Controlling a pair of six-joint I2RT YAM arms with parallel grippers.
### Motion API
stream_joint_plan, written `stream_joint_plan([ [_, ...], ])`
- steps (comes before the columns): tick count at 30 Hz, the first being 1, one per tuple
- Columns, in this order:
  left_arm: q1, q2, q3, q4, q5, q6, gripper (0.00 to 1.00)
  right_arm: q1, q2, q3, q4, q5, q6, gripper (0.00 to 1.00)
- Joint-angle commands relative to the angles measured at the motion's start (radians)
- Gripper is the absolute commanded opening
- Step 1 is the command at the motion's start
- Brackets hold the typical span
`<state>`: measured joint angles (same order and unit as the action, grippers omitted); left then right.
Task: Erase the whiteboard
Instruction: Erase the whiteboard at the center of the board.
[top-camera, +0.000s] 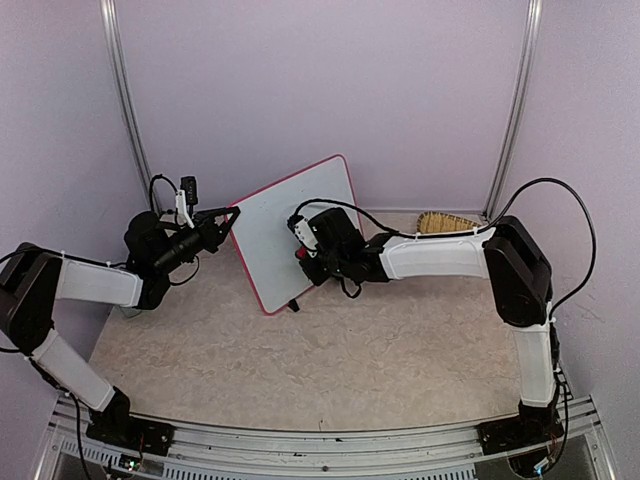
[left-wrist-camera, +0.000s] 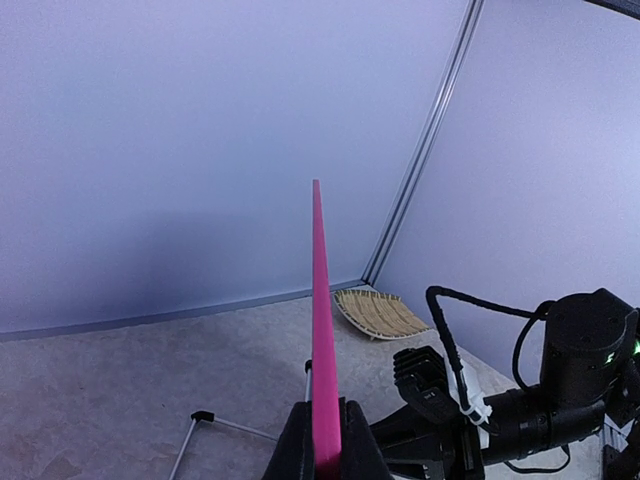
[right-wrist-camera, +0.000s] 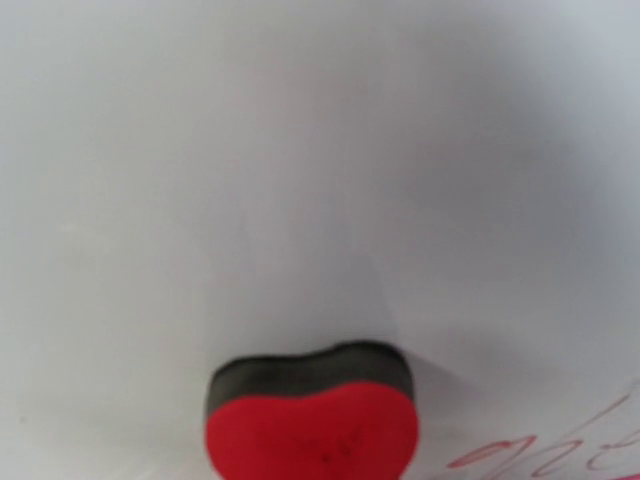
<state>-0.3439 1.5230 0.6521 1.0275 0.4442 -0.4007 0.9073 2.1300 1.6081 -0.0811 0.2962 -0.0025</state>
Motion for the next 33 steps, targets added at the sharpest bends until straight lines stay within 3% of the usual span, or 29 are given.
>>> stream_joint_plan([
  [1,-0.027,0.029,-0.02,-0.138,0.089,0.028,0.0,0.007,0.035,0.007,-0.007,0.021,0.011,0.14],
  [11,-0.027,0.031,-0.019,-0.137,0.091,0.026,0.0,0.007,0.058,-0.108,-0.023,-0.01,0.065,0.14],
  [21,-0.027,0.025,-0.022,-0.139,0.09,0.028,0.0,0.009,0.073,-0.06,-0.082,0.004,0.053,0.14],
  [33,-0.029,0.027,-0.02,-0.139,0.089,0.028,0.0,0.03,0.036,0.056,0.006,0.09,0.074,0.13],
])
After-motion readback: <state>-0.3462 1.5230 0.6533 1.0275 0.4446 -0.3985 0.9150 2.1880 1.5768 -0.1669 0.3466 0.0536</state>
